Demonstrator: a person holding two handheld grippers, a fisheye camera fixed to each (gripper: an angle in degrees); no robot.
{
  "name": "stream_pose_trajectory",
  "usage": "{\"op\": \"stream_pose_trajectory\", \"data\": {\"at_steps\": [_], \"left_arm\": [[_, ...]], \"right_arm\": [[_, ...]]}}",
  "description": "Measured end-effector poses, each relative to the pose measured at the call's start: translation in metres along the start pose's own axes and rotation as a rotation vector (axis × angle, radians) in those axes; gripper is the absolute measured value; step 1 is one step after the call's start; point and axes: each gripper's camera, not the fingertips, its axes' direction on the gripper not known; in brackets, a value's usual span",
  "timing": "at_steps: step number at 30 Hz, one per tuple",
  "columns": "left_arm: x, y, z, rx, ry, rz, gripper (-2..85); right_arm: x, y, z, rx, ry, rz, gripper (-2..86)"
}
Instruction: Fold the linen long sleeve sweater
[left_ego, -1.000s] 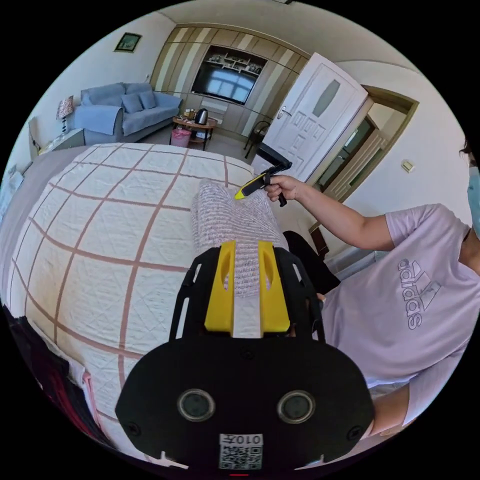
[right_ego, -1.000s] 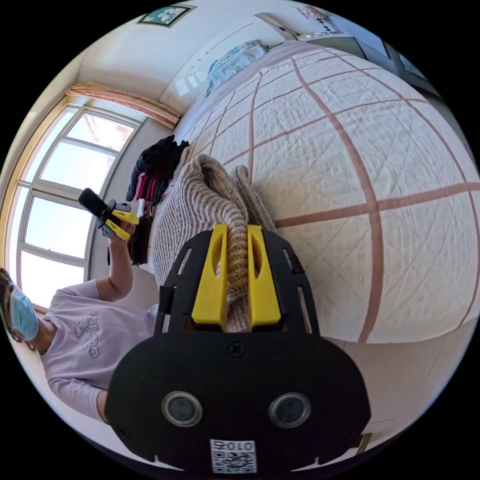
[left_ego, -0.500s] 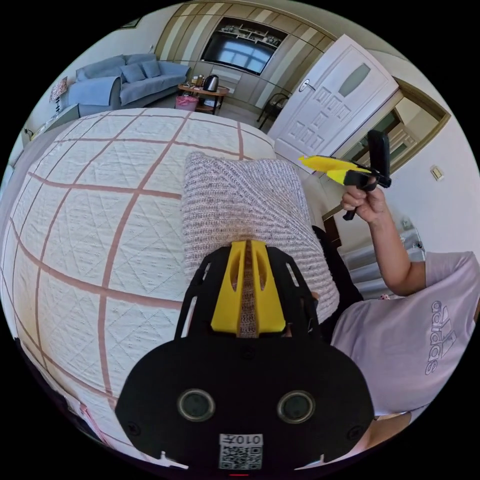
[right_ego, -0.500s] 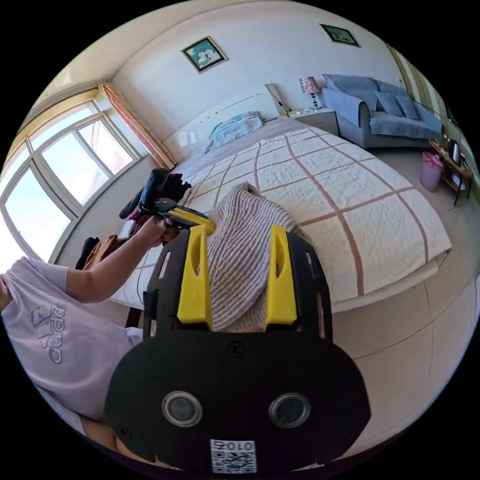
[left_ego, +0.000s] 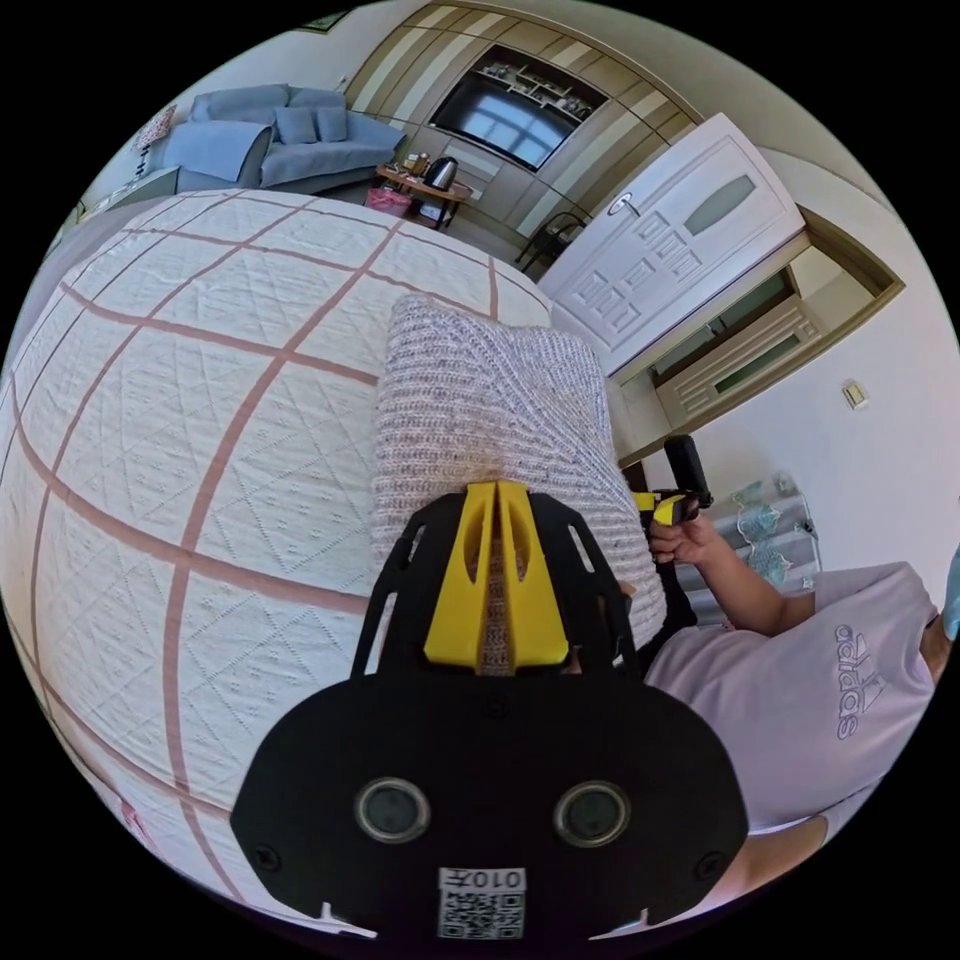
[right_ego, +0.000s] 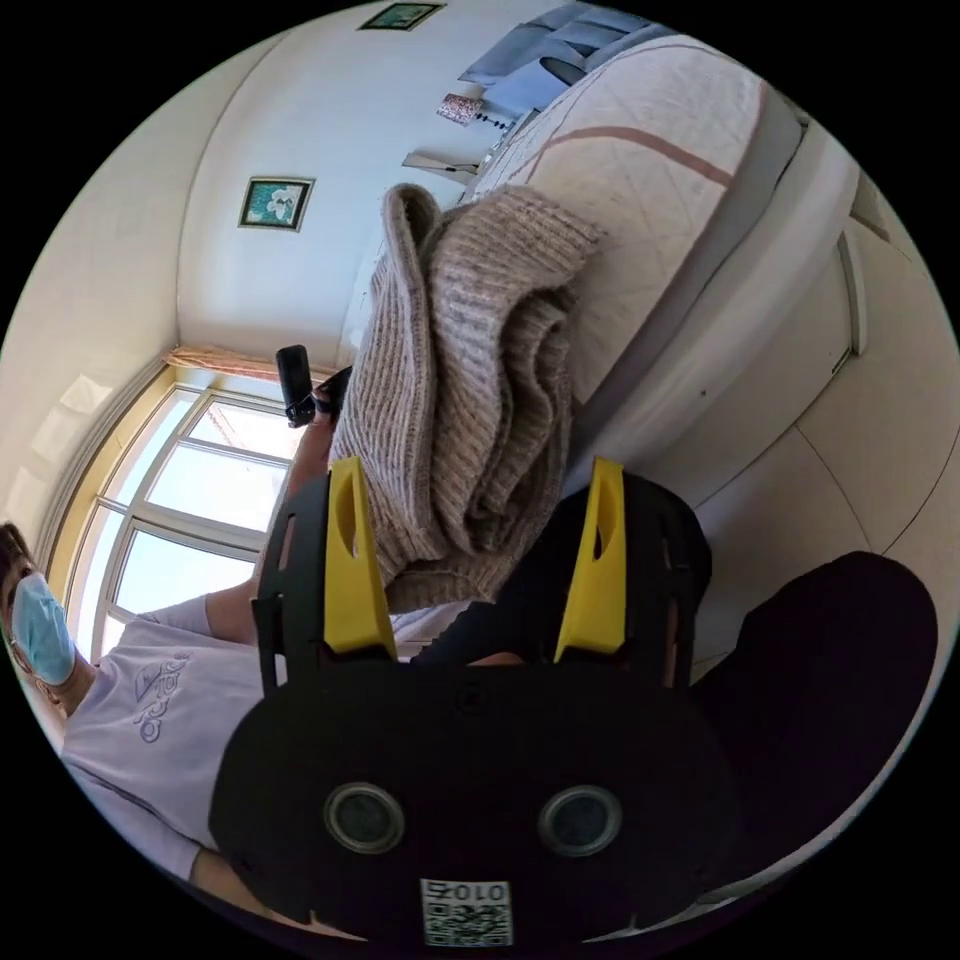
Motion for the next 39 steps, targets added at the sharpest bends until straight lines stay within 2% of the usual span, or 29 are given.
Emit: {"op": "stream_pose_trajectory", "data": {"at_steps": [6, 9, 10, 12, 17, 21, 26, 28, 31, 35, 39], "left_arm": [[-0.010, 0.005, -0.003, -0.002, 0.015, -0.023, -0.3], [-0.014, 0.009, -0.005, 0.001, 0.018, -0.026, -0.3], [-0.017, 0.011, -0.006, 0.004, 0.023, -0.028, -0.2], [-0.021, 0.015, -0.007, 0.010, 0.029, -0.031, -0.1], [-0.032, 0.026, -0.015, 0.019, 0.038, -0.044, 1.0], [-0.030, 0.043, -0.044, 0.078, 0.051, -0.047, 5.8], [-0.021, 0.111, -0.104, 0.202, -0.017, -0.152, 11.0], [-0.038, 0.168, -0.119, 0.295, 0.046, -0.272, 12.9], [-0.066, 0.220, -0.114, 0.336, 0.085, -0.381, 14.6], [-0.067, 0.223, -0.092, 0.308, 0.103, -0.201, 15.3], [-0.049, 0.201, -0.052, 0.165, 0.126, 0.003, 15.1]], "right_arm": [[0.026, -0.025, 0.005, -0.080, -0.120, -0.022, 24.4], [0.017, -0.025, 0.002, -0.142, -0.028, -0.063, 17.8], [0.019, -0.024, -0.005, -0.135, -0.023, -0.034, 13.3], [0.023, -0.024, -0.018, -0.113, -0.074, 0.000, 9.9], [0.000, -0.035, -0.057, -0.085, -0.114, -0.066, 7.9], [-0.010, -0.047, -0.078, -0.069, -0.158, -0.092, 7.6], [-0.007, -0.055, -0.094, -0.025, -0.245, -0.087, 7.5], [0.002, -0.054, -0.096, -0.016, -0.273, -0.070, 7.5], [0.025, -0.050, -0.104, 0.030, -0.343, -0.011, 7.5], [0.041, -0.046, -0.115, 0.078, -0.371, 0.029, 7.5], [0.029, -0.049, -0.113, 0.049, -0.318, 0.001, 7.5]]}}
